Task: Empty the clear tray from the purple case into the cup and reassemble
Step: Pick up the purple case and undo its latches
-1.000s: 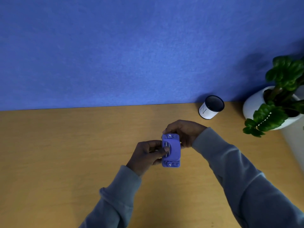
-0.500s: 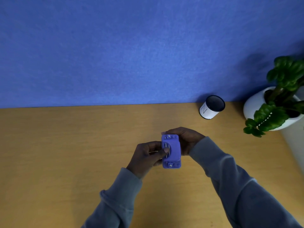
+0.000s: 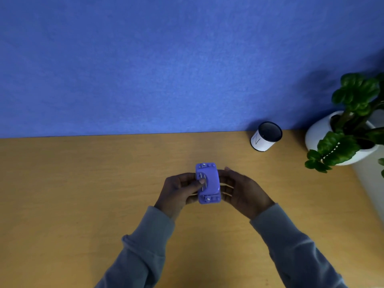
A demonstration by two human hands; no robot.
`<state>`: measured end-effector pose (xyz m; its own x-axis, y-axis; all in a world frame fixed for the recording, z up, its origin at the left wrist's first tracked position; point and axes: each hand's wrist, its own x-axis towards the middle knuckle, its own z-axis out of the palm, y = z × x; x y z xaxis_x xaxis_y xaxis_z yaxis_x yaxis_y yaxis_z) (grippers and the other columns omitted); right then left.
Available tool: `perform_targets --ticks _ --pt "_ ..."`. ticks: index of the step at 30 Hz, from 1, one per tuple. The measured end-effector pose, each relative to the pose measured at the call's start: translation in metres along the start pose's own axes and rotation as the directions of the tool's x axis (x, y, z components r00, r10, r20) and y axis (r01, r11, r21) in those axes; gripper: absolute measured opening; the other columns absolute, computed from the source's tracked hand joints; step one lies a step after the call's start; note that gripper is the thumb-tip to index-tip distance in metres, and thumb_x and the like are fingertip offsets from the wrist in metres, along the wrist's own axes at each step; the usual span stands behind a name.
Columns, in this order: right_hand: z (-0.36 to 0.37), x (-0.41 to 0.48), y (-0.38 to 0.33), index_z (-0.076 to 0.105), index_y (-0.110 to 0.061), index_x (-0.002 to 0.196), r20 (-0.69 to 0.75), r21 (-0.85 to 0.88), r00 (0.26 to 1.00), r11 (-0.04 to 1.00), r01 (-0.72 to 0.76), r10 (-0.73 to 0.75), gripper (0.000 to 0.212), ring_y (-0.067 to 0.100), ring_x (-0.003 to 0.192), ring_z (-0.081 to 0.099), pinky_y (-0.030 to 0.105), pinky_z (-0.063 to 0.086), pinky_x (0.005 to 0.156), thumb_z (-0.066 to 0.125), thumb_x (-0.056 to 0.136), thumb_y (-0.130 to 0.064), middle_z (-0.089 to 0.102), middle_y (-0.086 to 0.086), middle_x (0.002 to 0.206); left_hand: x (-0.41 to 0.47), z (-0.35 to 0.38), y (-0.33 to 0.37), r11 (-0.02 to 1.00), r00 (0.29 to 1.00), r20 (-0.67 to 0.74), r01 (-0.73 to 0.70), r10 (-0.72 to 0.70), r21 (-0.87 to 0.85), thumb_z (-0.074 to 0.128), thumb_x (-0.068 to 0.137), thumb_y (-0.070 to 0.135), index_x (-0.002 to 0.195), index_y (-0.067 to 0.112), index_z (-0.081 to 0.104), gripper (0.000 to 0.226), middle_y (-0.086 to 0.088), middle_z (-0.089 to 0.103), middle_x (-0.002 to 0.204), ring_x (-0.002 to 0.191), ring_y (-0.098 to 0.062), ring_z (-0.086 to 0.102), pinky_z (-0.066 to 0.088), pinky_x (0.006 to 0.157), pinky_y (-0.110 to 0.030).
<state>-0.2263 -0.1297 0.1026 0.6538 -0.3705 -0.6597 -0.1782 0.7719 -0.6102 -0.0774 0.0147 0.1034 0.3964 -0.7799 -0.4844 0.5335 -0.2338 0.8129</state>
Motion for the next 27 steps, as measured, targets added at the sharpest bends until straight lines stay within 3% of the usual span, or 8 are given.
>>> perform_targets --ticks 5,7,13,23,27 --pt "-0.001 -0.025 0.027 0.074 -0.007 0.12 0.08 -0.046 0.993 0.994 0.095 -0.092 0.046 0.027 0.098 0.074 0.034 0.059 0.08 0.078 0.08 -0.029 0.075 0.018 0.115 0.008 -0.004 0.006 0.999 1.0 -0.022 -0.009 0.007 -0.054 0.082 0.079 0.023 0.099 0.01 0.081 0.024 -0.013 0.08 0.098 0.093 -0.026 0.077 0.062 0.078 -0.039" --pt "0.0 -0.028 0.026 0.073 -0.006 0.121 0.091 -0.059 0.986 0.988 0.142 -0.137 0.039 0.028 0.102 0.074 0.033 0.059 0.083 0.075 0.084 -0.02 0.075 0.021 0.117 0.01 -0.003 0.008 0.999 1.0 -0.025 -0.01 0.009 -0.05 0.08 0.084 0.019 0.1 0.008 0.081 0.02 -0.015 0.08 0.101 0.095 -0.029 0.077 0.062 0.077 -0.038" --pt "-0.002 -0.027 0.016 0.073 -0.007 0.123 0.132 -0.096 0.971 0.973 0.21 -0.197 0.035 0.028 0.11 0.072 0.03 0.057 0.09 0.071 0.087 -0.01 0.074 0.019 0.121 0.015 0.002 0.013 0.999 1.0 -0.015 -0.01 0.009 -0.047 0.078 0.086 0.019 0.104 0.003 0.078 0.024 -0.02 0.079 0.105 0.098 -0.032 0.076 0.063 0.08 -0.04" --pt "-0.007 -0.025 0.012 0.076 -0.012 0.119 0.161 -0.19 0.941 0.926 0.326 -0.298 0.037 0.031 0.108 0.073 0.031 0.059 0.088 0.072 0.082 -0.005 0.076 0.018 0.117 0.02 0.006 0.017 0.996 1.0 -0.001 0.01 -0.01 -0.091 0.076 0.088 0.015 0.095 0.005 0.081 0.013 -0.014 0.08 0.095 0.088 -0.026 0.077 0.062 0.073 -0.034" --pt "-0.006 -0.018 0.017 0.075 -0.009 0.117 0.128 -0.257 0.932 0.896 0.363 -0.341 0.034 0.032 0.103 0.074 0.032 0.06 0.086 0.067 0.088 0.007 0.077 0.019 0.111 0.021 0.007 0.013 0.992 1.0 -0.004 0.029 -0.03 -0.124 0.075 0.088 0.014 0.091 0.006 0.082 0.01 -0.013 0.08 0.092 0.086 -0.024 0.078 0.062 0.072 -0.033"
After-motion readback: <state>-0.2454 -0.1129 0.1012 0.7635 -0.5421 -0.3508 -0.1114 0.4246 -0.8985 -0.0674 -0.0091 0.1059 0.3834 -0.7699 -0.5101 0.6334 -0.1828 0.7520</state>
